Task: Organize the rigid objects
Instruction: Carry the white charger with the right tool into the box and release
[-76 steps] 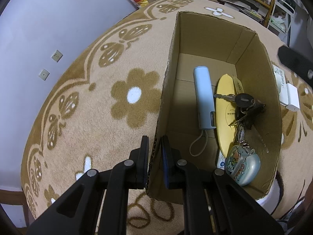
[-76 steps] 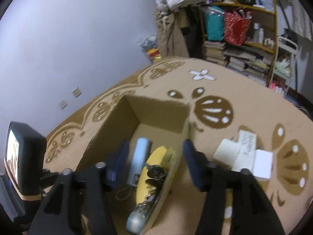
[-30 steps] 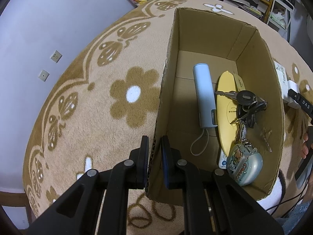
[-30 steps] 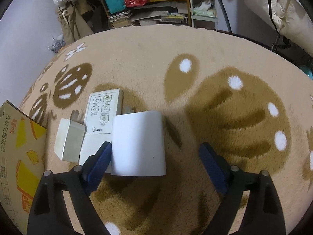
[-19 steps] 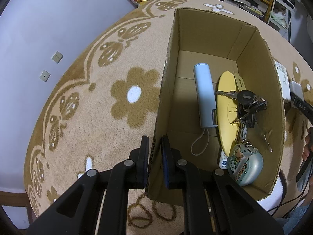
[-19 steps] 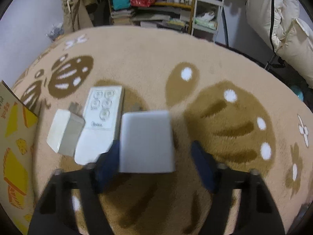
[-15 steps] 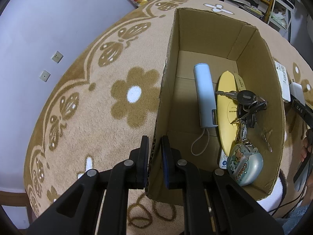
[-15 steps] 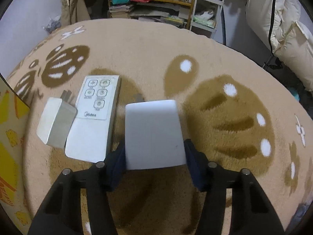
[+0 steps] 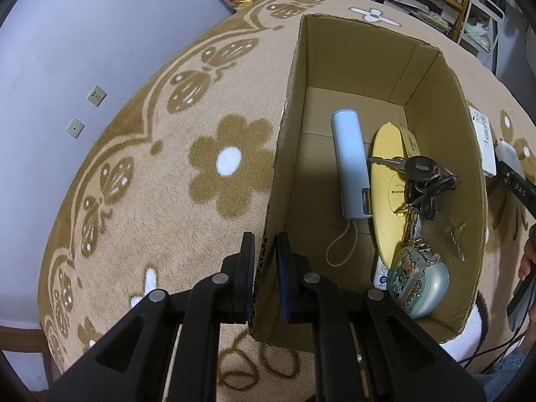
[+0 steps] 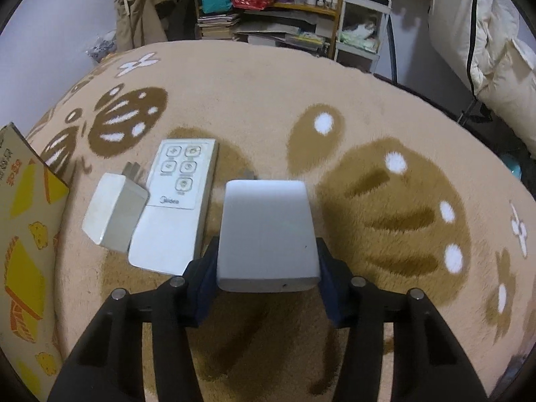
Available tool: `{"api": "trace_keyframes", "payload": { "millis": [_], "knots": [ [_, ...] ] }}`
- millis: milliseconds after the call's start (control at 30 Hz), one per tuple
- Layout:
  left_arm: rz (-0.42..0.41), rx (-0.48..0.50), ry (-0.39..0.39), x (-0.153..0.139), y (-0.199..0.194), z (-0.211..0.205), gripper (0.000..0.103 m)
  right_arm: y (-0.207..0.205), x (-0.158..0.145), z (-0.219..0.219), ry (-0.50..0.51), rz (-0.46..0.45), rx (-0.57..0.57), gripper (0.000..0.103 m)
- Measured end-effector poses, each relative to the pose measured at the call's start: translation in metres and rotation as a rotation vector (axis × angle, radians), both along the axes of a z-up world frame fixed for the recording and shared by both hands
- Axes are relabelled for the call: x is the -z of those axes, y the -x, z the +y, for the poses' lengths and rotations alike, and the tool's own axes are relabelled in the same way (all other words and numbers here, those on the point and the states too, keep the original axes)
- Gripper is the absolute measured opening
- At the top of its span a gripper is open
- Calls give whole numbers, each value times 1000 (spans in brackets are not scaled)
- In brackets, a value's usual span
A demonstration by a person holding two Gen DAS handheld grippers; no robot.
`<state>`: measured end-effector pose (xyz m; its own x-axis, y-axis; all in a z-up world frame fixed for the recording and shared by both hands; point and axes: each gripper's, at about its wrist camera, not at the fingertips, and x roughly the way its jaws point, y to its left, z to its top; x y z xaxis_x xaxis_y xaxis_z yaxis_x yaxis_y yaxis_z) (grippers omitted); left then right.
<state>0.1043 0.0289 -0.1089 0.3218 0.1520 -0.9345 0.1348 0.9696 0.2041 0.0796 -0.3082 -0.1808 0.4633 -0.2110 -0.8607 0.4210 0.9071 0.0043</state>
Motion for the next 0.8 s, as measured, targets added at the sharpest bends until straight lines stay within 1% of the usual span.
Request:
{"api": "trace_keyframes", "payload": {
  "millis": [100,200,267,400,533,733,800],
  "knots": [
    [1,-1,3,0,-1,1,11,3,-10,0,-35,-27,1,56],
    [0,0,-2,-1,0,1,11,3,-25,3,-18,-54,-8,56],
    [1,0,-2,0,-1,1,11,3,-40,7,-5,-79,-38,56],
    [0,0,2,1,-1,2,11,5,-70,15,-20,-153,-65,56],
    [-4,8,-10,1,0,1,11,0,-92,34,-17,-196,-118,56],
    [-7,13,-19,2,1,-1,11,-9,-113,75,-66,-257,-221,56],
    [-6,12,-18,2,1,-1,11,-10,-118,86,-139,-294,-268,56]
  ]
}}
